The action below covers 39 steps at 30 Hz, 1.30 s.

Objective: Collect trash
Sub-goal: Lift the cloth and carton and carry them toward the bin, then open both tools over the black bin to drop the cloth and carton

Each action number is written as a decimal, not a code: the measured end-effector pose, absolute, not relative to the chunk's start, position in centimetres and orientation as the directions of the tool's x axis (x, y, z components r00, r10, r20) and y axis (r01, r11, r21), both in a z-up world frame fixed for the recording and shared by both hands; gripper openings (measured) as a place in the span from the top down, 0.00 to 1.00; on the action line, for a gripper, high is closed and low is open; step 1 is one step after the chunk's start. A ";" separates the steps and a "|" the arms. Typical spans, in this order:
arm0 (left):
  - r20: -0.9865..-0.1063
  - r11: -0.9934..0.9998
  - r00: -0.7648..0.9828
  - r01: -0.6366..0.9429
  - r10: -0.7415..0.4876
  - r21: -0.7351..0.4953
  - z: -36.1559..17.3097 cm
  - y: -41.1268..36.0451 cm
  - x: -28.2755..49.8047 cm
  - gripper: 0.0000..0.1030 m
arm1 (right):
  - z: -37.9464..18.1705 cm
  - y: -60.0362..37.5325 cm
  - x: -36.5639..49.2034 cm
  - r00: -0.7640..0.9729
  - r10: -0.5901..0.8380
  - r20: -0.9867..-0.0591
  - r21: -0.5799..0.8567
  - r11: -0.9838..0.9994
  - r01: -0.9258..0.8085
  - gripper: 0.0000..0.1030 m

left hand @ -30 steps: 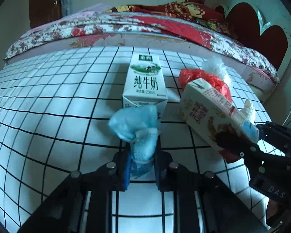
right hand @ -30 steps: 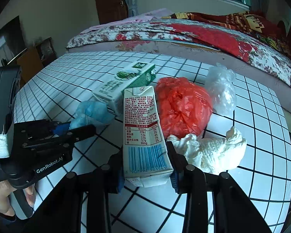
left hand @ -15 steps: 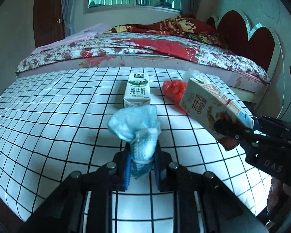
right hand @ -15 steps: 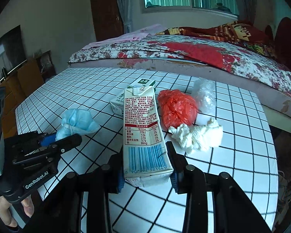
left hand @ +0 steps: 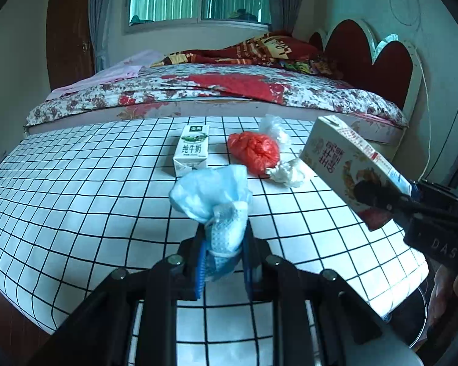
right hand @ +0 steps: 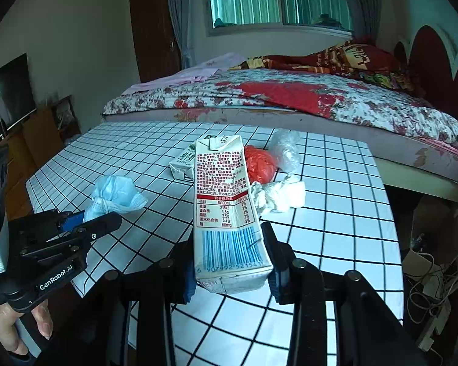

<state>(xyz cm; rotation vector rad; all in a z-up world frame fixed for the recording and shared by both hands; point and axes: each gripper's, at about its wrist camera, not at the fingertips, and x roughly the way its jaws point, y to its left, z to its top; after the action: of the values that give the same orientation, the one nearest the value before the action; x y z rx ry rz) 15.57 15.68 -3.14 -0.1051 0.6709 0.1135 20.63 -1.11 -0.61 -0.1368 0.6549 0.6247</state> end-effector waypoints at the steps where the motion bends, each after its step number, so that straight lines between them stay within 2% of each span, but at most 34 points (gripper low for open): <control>1: -0.624 0.989 0.779 -0.134 0.067 -0.061 -3.0 15.4 15.4 0.80 | -0.4 -1.7 20.2 0.625 0.496 -0.602 0.071 0.814 -0.577 0.63; 10: -0.579 0.997 0.815 -0.053 0.007 -0.062 -1.5 11.0 13.2 0.80 | 1.2 -7.7 16.7 0.699 0.449 -0.557 0.054 0.859 -0.509 0.63; 19: -0.559 0.992 0.820 0.099 -0.124 -0.075 -0.9 3.5 13.3 0.80 | 1.7 -16.1 14.8 0.773 0.334 -0.540 0.027 0.924 -0.381 0.63; 31: -0.564 0.947 0.769 0.309 -0.302 -0.086 -1.9 -6.2 13.5 0.80 | -0.6 -27.2 12.3 0.801 0.164 -0.576 0.036 0.984 -0.175 0.63; 39: -0.593 0.899 0.700 0.427 -0.398 -0.098 -3.6 -12.3 13.4 0.80 | -4.1 -32.6 10.9 0.754 0.099 -0.649 0.044 0.995 -0.093 0.63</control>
<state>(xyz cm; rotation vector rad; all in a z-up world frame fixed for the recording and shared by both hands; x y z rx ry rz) 13.45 -12.29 -3.59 0.0479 0.6489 -0.4595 10.90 -32.57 -4.12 0.0095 0.7089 0.1045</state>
